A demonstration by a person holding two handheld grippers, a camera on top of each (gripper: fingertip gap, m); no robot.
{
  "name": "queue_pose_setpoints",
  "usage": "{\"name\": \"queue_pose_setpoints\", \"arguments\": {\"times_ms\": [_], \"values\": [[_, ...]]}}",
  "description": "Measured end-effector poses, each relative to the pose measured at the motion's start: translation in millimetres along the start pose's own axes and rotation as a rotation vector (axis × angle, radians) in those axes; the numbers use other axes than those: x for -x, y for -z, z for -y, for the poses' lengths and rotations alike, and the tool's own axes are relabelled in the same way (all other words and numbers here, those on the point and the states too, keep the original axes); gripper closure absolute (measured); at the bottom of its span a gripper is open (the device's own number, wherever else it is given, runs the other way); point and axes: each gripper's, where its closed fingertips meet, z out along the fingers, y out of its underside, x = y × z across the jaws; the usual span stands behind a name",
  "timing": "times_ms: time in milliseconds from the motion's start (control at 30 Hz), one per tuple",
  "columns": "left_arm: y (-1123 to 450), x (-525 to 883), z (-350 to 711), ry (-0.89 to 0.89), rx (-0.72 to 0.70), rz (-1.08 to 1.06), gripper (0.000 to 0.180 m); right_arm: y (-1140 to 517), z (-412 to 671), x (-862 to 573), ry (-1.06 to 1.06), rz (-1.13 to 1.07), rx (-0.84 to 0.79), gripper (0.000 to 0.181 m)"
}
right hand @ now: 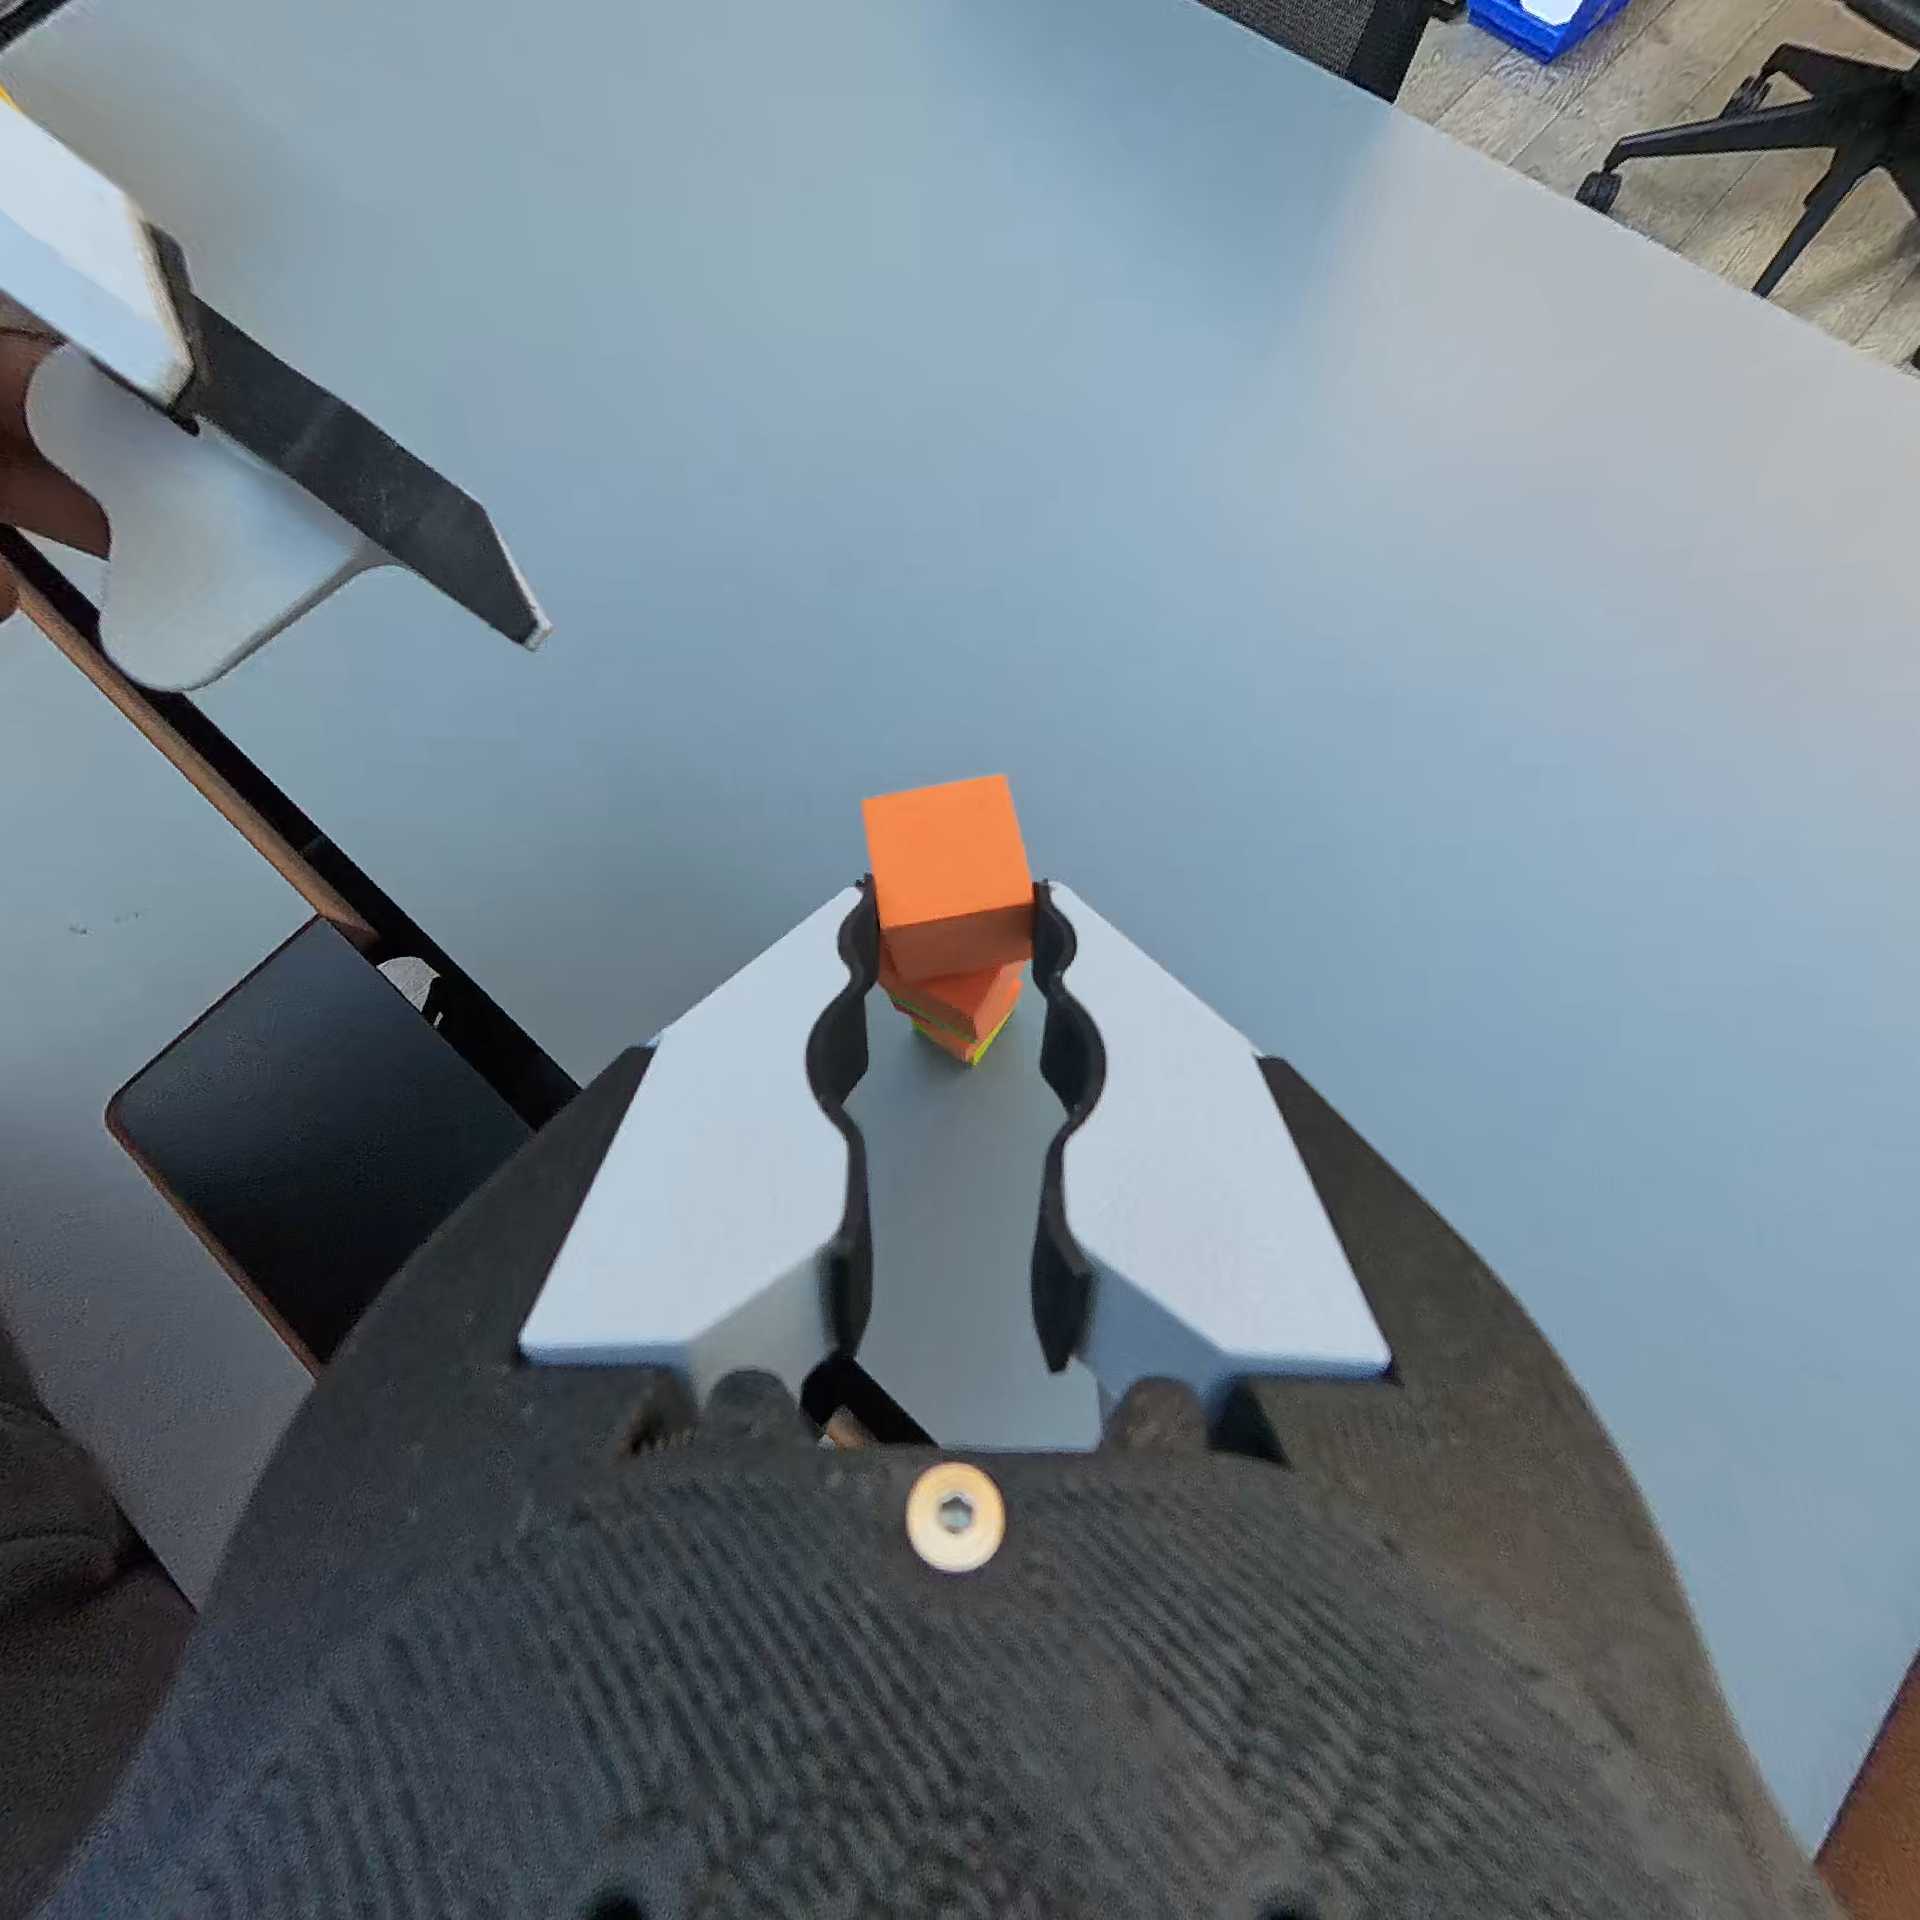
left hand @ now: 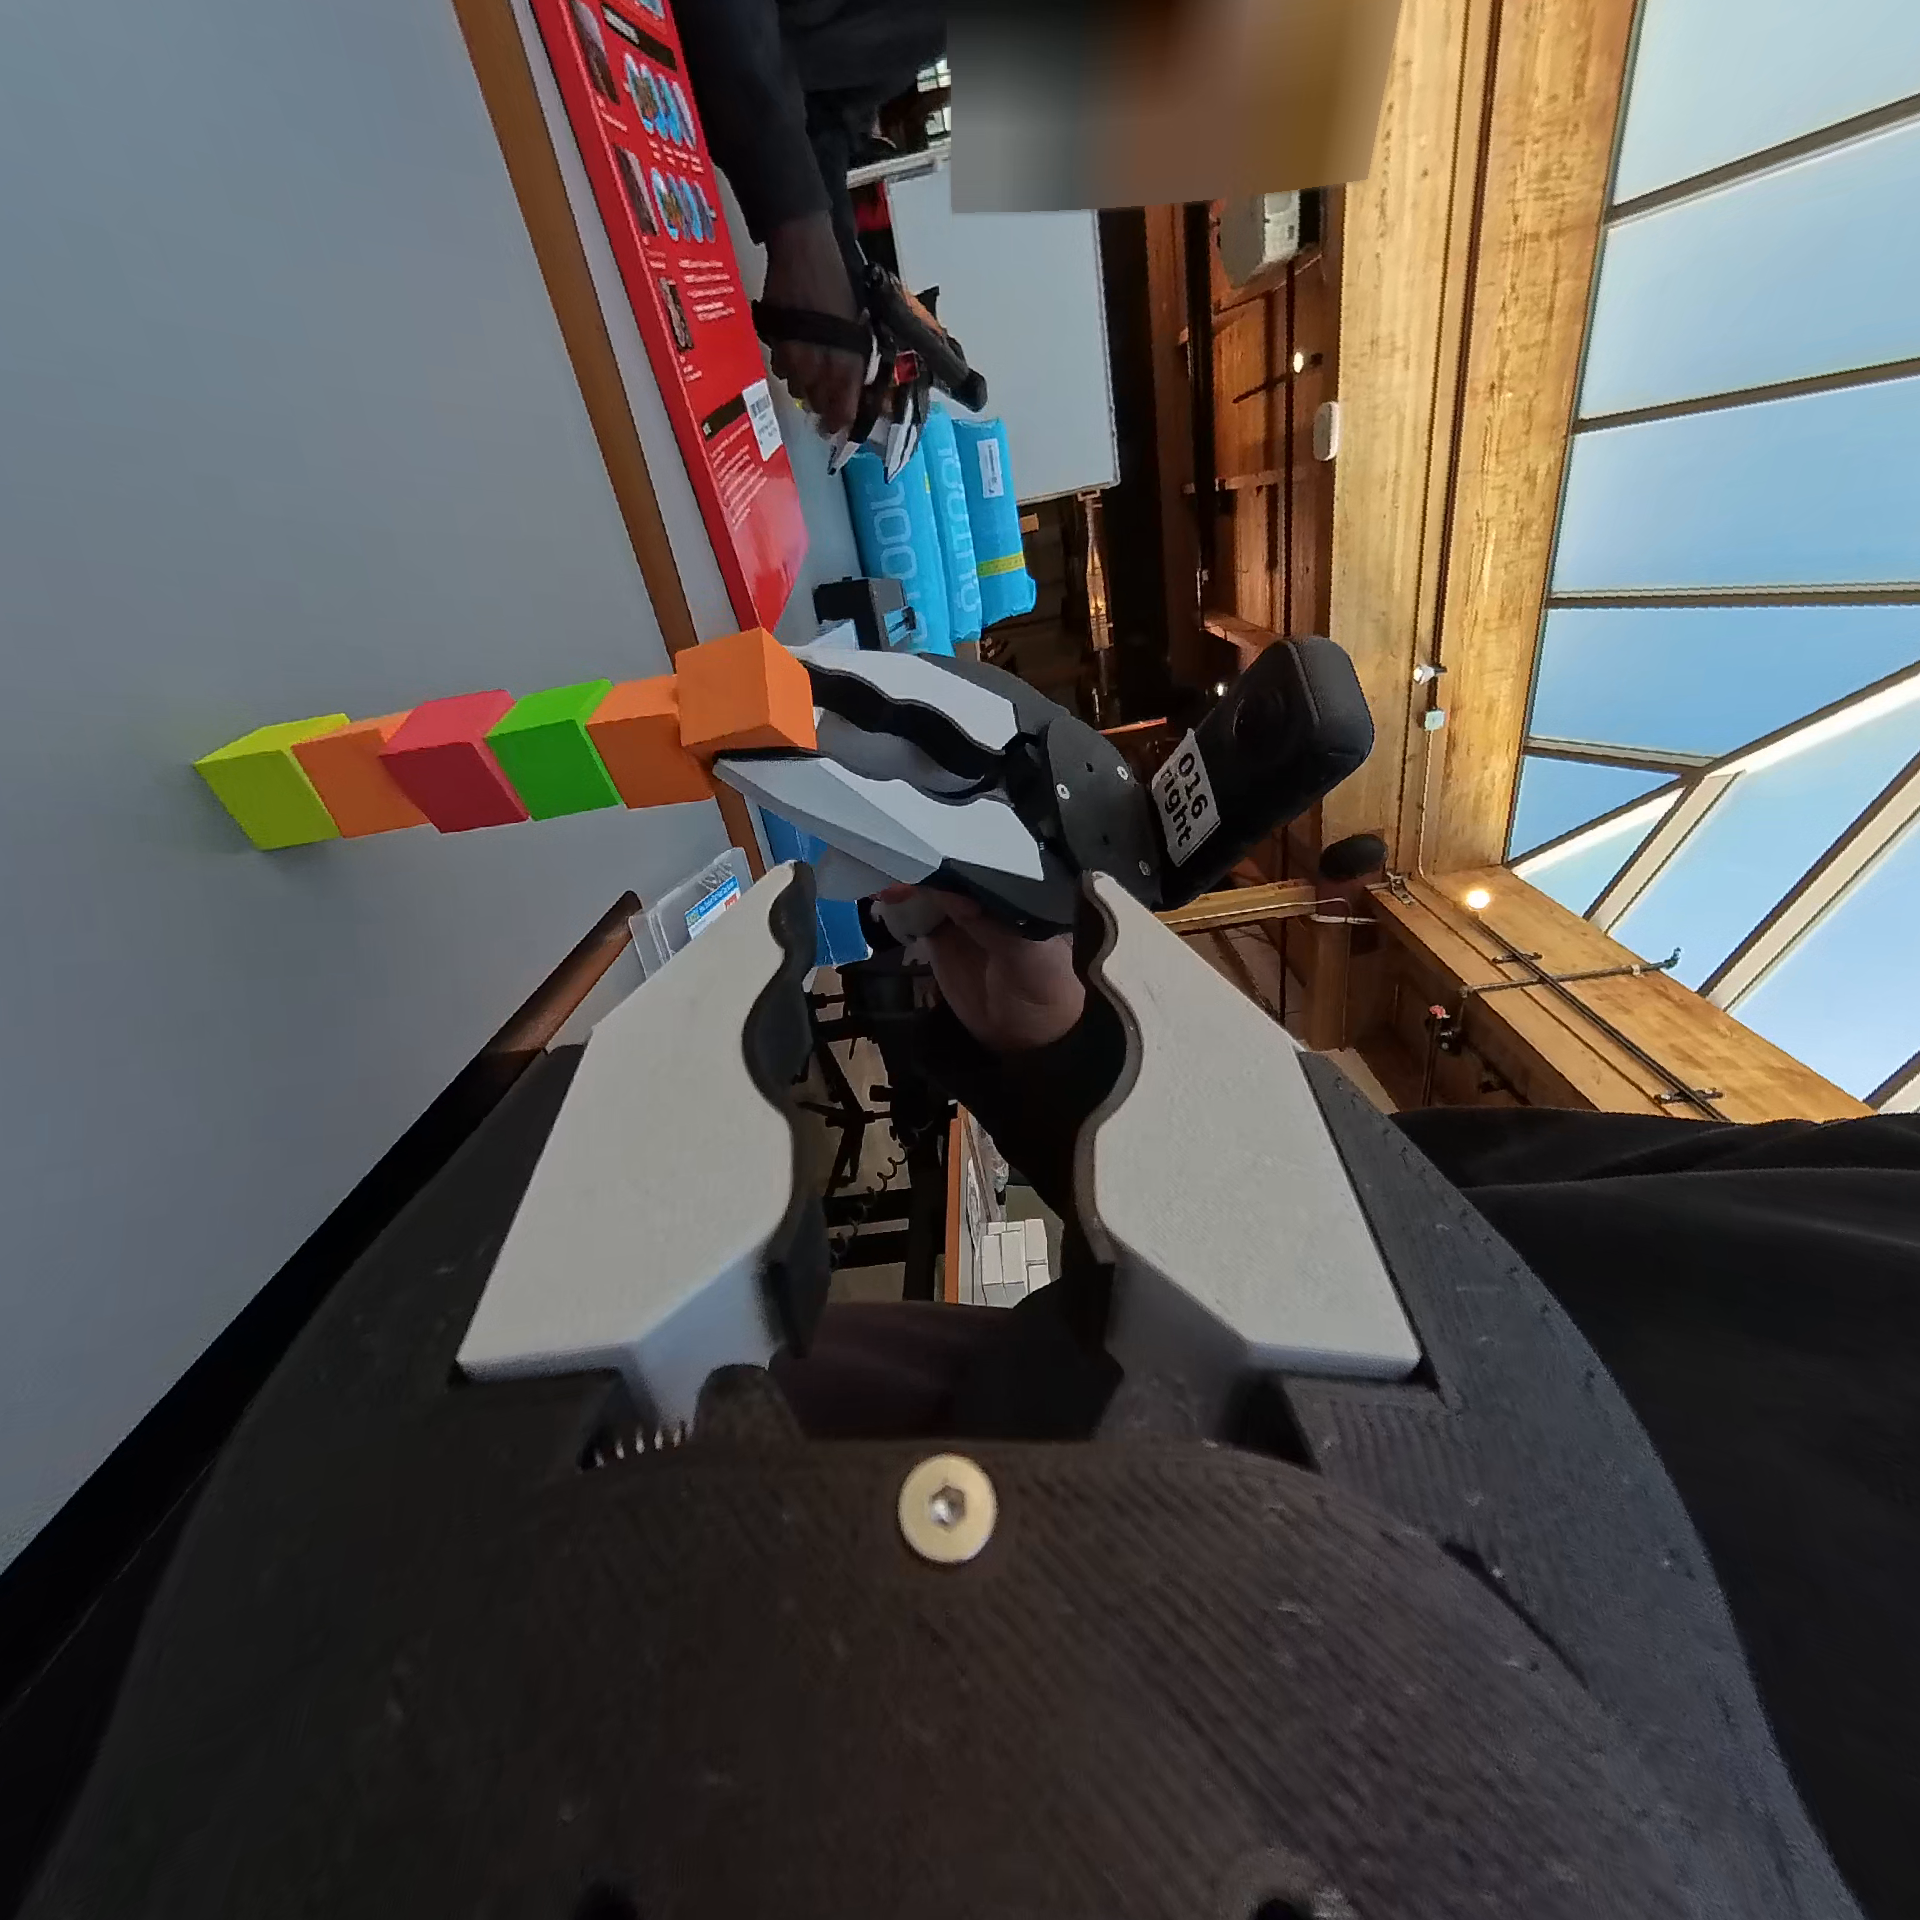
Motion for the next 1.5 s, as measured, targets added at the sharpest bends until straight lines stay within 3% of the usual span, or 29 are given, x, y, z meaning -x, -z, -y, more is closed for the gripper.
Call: {"name": "queue_pose_setpoints", "arguments": {"times_ms": [433, 567, 800, 933, 1100, 1500], "values": [[8, 2, 6, -0.001, -0.016, 0.0, 0.133, 17, -9, 0, -0.06, -0.006, 0.013, 0.124], [10, 1, 4, -0.005, -0.025, -0.006, 0.133, 25, -39, -11, -0.115, -0.055, 0.079, 0.14], [12, -3, 2, -0.009, -0.033, -0.014, 0.132, 13, -92, -17, -0.036, -0.1, 0.359, 0.179], [12, -8, -4, -0.032, -0.012, -0.01, 0.13, -9, -89, -16, -0.117, -0.087, 0.42, 0.181], [18, -12, -10, -0.05, -0.008, 0.001, 0.13, -30, -33, 10, -0.213, 0.057, 0.24, 0.181], [50, -3, -10, -0.017, -0.061, 0.016, 0.13, 4, -62, 6, -0.309, -0.005, 0.255, 0.181]]}}
